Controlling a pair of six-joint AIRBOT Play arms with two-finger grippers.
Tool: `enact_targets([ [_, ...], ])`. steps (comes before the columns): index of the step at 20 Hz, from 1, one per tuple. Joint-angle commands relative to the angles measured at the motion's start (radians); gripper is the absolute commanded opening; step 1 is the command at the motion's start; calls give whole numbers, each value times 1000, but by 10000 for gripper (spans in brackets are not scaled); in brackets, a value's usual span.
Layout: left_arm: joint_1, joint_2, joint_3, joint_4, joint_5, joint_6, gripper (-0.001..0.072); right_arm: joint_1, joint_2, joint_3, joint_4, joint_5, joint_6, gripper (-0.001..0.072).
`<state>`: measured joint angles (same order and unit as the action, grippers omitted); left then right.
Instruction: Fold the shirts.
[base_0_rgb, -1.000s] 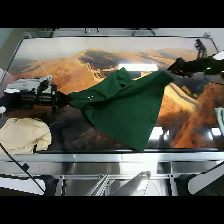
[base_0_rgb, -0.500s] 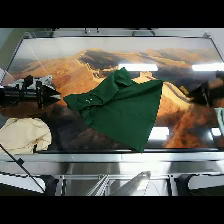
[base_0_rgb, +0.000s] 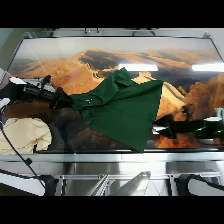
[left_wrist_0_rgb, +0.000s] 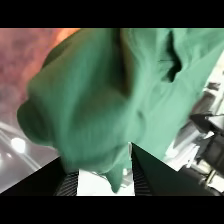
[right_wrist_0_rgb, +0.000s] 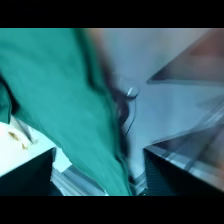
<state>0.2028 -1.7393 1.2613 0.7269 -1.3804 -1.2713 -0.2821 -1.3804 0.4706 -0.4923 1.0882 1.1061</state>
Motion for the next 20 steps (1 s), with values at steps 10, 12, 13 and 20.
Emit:
enact_targets([
  [10,-61,-69,162,-402,-202,63,24,156,170,3,303,109,-132,20],
  [12,-45,34,172,-620,-271,81,25,-20,330,104,308,242,-75,20],
  [13,-36,98,172,-757,-301,81,25,-129,404,187,332,293,-46,20],
  [20,-24,540,172,-1669,-372,210,24,-567,585,798,864,378,12,19],
])
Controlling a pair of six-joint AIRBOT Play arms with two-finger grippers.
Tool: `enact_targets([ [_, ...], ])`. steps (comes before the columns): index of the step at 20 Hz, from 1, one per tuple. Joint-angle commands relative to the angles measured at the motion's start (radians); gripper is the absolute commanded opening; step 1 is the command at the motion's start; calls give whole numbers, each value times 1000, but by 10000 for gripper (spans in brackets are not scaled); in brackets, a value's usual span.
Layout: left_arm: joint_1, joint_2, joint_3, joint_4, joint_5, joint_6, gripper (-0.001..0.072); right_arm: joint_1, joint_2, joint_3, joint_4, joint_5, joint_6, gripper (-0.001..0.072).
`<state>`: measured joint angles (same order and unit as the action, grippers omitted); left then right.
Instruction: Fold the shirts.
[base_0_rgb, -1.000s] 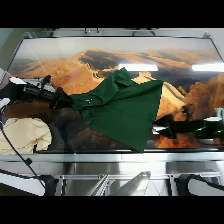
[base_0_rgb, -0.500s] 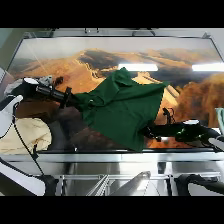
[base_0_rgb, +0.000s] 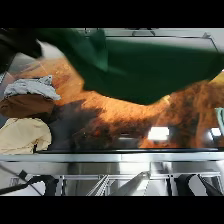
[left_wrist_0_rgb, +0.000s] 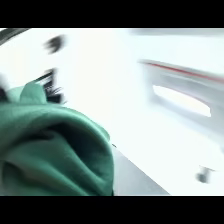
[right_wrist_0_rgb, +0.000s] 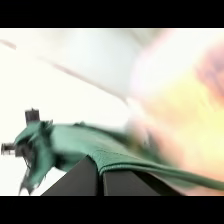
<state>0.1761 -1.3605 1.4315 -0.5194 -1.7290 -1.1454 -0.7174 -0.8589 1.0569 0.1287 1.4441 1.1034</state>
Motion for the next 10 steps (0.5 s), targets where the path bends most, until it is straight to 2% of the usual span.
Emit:
enact_targets([
  [1,3,216,2,-492,-24,112,24,-146,74,268,269,19,10,19],
  [2,5,266,2,-532,-23,140,24,-148,80,322,267,21,11,19],
  [4,28,337,2,-455,-4,185,24,-134,81,385,197,13,11,19],
  [5,48,360,2,-344,29,184,24,-119,81,389,130,-7,12,19],
  [7,68,381,-18,-73,150,182,25,-28,65,385,-126,-61,26,19],
  [10,42,373,-167,295,391,174,25,229,-7,311,-450,-183,38,18],
])
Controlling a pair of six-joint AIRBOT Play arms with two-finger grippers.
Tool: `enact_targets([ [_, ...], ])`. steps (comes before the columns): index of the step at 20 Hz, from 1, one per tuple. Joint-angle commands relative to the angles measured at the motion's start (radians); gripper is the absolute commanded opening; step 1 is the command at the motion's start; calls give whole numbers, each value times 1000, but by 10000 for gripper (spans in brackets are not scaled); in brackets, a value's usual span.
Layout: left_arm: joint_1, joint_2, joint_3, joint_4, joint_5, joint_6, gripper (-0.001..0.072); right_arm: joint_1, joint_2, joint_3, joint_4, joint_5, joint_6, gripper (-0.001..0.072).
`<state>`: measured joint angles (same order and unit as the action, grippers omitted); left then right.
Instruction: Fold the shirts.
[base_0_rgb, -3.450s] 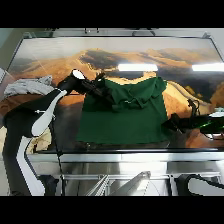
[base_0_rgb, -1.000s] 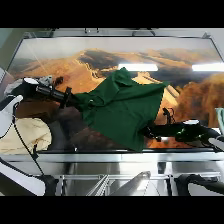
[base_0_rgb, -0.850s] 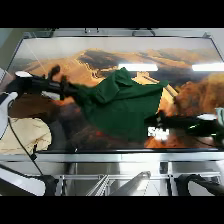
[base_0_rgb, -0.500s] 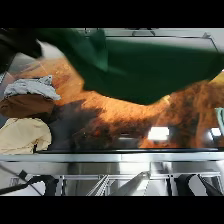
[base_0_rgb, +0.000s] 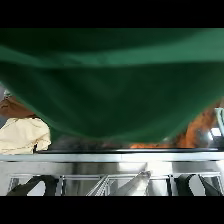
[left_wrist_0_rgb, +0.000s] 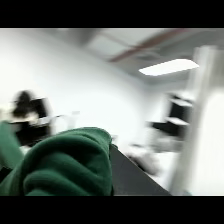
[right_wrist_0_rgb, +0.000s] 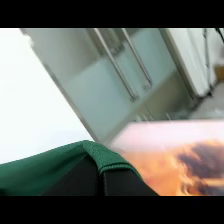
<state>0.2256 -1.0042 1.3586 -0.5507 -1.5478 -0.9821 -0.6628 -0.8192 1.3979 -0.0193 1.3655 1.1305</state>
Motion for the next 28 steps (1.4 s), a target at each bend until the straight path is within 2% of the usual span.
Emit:
enact_targets([
  [1,-32,-9,-154,391,290,12,25,269,-94,-69,-384,-155,11,18],
  [3,-77,-100,-265,447,447,27,25,406,-223,-127,-512,-249,11,18],
  [4,-95,-167,-306,455,497,71,26,453,-301,-144,-548,-294,10,19],
  [5,-112,-247,-333,453,517,128,117,490,-393,-150,-563,-342,8,20],
  [6,-122,-323,-347,450,529,158,401,506,-476,-150,-560,-381,-3,28],
  [7,-123,-405,-347,442,539,163,716,506,-557,-144,-541,-410,-5,158],
  [8,-108,-477,-333,418,522,164,704,492,-621,-130,-522,-414,-5,404],
  [9,-80,-546,-297,410,476,164,709,468,-674,-108,-512,-382,-5,531],
  [11,-1,-636,-212,413,334,163,707,398,-714,-77,-513,-263,-39,532],
  [12,43,-664,-169,441,253,162,662,353,-712,-77,-521,-196,-60,522],
  [13,86,-679,-131,513,176,143,542,311,-711,-78,-544,-120,-61,516],
  [16,165,-652,-111,851,68,-66,532,220,-706,-158,-614,73,-53,513],
  [17,178,-620,-139,990,79,-129,532,209,-699,-219,-620,80,-54,513],
  [19,181,-553,-237,1218,117,-229,533,203,-683,-364,-652,76,-73,393],
  [21,162,-496,-360,1356,126,-271,533,203,-679,-503,-690,45,-72,389],
  [23,129,-469,-464,1406,136,-276,533,204,-679,-628,-700,-7,-77,392],
  [24,113,-466,-502,1414,148,-276,533,207,-679,-681,-699,-32,-92,418],
  [25,93,-467,-529,1422,167,-277,533,218,-679,-732,-699,-56,-105,519],
  [28,28,-475,-572,1432,247,-277,533,279,-679,-824,-699,-121,-114,522],
])
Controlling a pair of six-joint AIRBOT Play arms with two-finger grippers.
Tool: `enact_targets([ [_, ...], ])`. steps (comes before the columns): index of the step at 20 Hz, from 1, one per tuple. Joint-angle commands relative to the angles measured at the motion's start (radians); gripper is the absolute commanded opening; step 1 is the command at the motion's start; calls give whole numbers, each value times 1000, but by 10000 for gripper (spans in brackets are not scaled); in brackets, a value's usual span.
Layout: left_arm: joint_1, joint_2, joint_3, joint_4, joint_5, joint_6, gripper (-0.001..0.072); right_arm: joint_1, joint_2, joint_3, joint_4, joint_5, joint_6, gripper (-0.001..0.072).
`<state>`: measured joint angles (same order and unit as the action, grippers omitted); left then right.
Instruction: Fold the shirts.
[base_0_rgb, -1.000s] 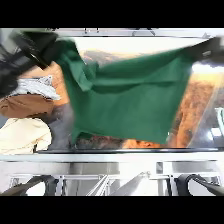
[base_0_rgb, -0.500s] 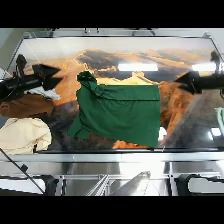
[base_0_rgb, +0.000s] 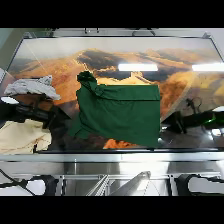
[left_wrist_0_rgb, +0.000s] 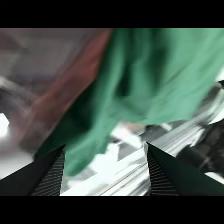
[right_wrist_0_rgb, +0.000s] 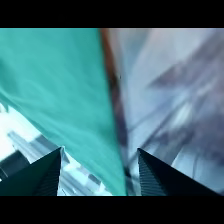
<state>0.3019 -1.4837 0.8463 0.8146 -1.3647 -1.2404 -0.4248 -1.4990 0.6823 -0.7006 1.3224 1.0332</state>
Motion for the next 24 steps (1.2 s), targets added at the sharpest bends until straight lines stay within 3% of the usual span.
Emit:
enact_targets([
  [1,-71,-10,-49,98,74,-34,533,70,1,-120,-18,-97,-17,517],
  [4,-154,-77,3,226,54,-105,532,162,0,-122,9,-116,-17,513],
  [5,-188,-105,24,230,34,-103,491,186,0,-122,30,-115,-18,455],
  [7,-256,-158,70,233,-5,-91,209,209,2,-121,82,-97,-66,88],
  [8,-281,-174,94,233,-27,-83,31,209,8,-120,113,-69,-86,20],
  [13,-275,-75,261,212,-169,-77,26,140,167,-54,231,115,-96,20],
  [17,-167,180,430,-80,-273,-33,26,0,393,160,599,295,-86,20],
  [20,-77,404,633,-319,-266,-28,26,-89,540,393,882,288,-75,20],
  [22,-24,555,806,-279,-219,-23,27,-153,629,553,958,228,-61,20],
  [24,60,673,961,-171,-153,-24,31,-241,713,691,931,140,-60,20],
])
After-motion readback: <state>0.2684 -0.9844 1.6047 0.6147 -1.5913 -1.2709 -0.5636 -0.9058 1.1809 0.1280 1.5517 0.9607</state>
